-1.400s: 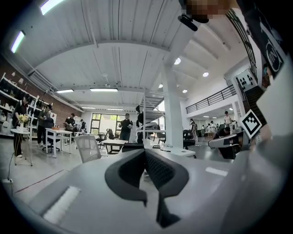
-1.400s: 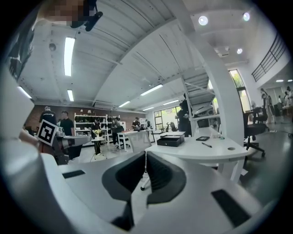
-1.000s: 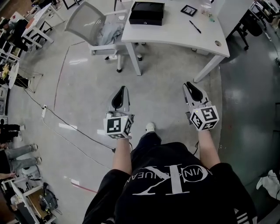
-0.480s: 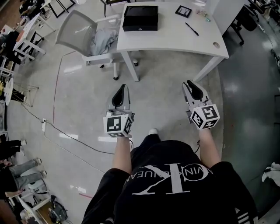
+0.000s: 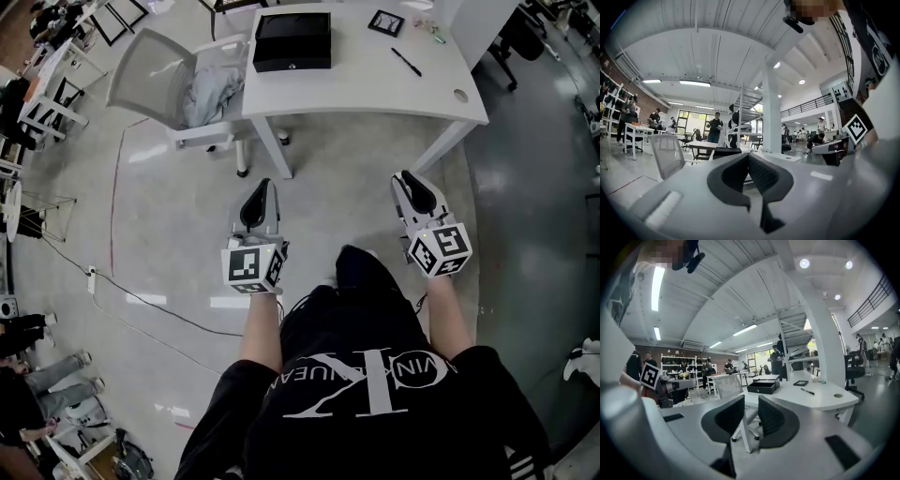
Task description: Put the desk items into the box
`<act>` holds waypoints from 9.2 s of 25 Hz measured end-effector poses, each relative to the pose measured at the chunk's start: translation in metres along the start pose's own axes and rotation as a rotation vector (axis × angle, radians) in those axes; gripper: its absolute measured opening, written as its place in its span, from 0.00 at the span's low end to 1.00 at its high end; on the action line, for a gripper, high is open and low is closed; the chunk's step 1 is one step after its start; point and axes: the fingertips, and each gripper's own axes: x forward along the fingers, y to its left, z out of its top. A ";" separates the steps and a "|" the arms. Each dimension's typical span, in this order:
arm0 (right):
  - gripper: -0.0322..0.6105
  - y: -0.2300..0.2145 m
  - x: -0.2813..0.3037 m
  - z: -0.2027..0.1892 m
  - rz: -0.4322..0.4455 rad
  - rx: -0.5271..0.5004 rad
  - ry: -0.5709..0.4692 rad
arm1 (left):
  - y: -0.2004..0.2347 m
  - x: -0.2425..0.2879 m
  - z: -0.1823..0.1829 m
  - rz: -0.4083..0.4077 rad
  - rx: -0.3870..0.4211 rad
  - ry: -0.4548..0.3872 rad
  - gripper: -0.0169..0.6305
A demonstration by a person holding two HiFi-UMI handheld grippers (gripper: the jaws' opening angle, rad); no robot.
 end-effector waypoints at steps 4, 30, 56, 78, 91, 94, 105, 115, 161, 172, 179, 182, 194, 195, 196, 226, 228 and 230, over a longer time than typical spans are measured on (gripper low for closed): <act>0.13 -0.014 0.010 -0.004 0.000 0.004 0.003 | -0.002 0.016 -0.004 -0.005 0.004 0.001 0.04; 0.13 -0.189 0.153 0.030 0.046 0.022 0.030 | -0.017 0.241 -0.002 -0.008 -0.003 0.028 0.04; 0.13 -0.307 0.240 0.025 0.091 0.046 0.105 | -0.057 0.386 0.000 -0.094 0.035 0.056 0.04; 0.14 -0.372 0.302 -0.022 0.044 0.019 0.357 | -0.055 0.498 -0.025 -0.181 0.003 0.126 0.04; 0.14 -0.387 0.317 -0.067 0.033 0.028 0.555 | -0.052 0.525 -0.038 -0.204 -0.016 0.166 0.04; 0.14 -0.389 0.319 -0.074 0.028 0.034 0.595 | -0.049 0.526 -0.040 -0.199 -0.026 0.170 0.04; 0.14 -0.395 0.321 -0.090 0.001 0.036 0.667 | -0.042 0.526 -0.043 -0.181 -0.037 0.174 0.04; 0.14 -0.397 0.321 -0.090 -0.005 0.029 0.670 | -0.042 0.525 -0.042 -0.178 -0.038 0.172 0.04; 0.13 -0.281 0.284 -0.016 0.148 -0.047 0.436 | -0.012 0.378 -0.004 0.036 -0.073 0.038 0.04; 0.13 -0.211 0.321 -0.006 0.289 -0.099 0.428 | 0.037 0.336 -0.002 0.140 -0.072 0.037 0.04; 0.13 -0.167 0.367 -0.001 0.366 -0.123 0.437 | 0.089 0.331 -0.005 0.177 -0.075 0.054 0.04; 0.13 -0.153 0.385 0.001 0.386 -0.135 0.439 | 0.109 0.334 -0.007 0.180 -0.084 0.054 0.04; 0.13 -0.119 0.444 0.001 0.460 -0.189 0.488 | 0.161 0.352 -0.016 0.183 -0.104 0.074 0.04; 0.13 -0.117 0.449 0.000 0.466 -0.198 0.496 | 0.164 0.354 -0.017 0.181 -0.102 0.078 0.04; 0.13 -0.114 0.453 -0.001 0.471 -0.209 0.505 | 0.167 0.356 -0.017 0.179 -0.098 0.083 0.04; 0.13 -0.083 0.522 -0.037 0.593 -0.563 0.817 | 0.243 0.402 -0.046 0.151 -0.167 0.140 0.04; 0.13 -0.080 0.525 -0.041 0.602 -0.579 0.835 | 0.246 0.404 -0.046 0.147 -0.169 0.138 0.04; 0.13 -0.077 0.527 -0.045 0.613 -0.589 0.856 | 0.250 0.405 -0.046 0.145 -0.169 0.139 0.04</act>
